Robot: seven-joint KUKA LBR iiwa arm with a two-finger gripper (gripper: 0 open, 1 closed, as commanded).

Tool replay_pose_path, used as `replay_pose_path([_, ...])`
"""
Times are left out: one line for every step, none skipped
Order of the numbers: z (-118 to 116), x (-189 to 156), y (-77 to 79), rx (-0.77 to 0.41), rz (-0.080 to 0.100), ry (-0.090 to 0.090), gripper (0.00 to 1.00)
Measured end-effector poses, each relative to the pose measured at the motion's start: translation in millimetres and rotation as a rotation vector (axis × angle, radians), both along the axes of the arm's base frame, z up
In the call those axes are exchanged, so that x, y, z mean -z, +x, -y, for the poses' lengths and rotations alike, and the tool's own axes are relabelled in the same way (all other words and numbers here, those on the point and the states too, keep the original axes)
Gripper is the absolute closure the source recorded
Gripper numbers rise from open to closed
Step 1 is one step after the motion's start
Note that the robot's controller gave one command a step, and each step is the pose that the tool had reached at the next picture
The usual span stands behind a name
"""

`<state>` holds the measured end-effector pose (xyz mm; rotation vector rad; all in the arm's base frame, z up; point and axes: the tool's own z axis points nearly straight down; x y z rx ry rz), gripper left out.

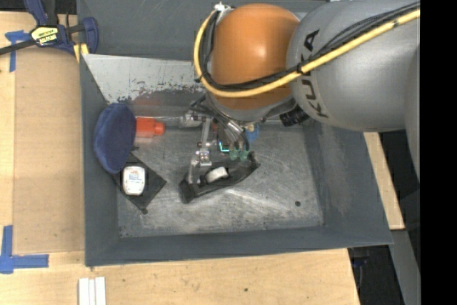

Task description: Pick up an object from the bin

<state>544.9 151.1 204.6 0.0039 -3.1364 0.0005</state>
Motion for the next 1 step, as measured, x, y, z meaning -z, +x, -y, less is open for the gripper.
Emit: replay_pose_path([-17.4,122.6,41.1,-0.200,0.003,0.001,0.00])
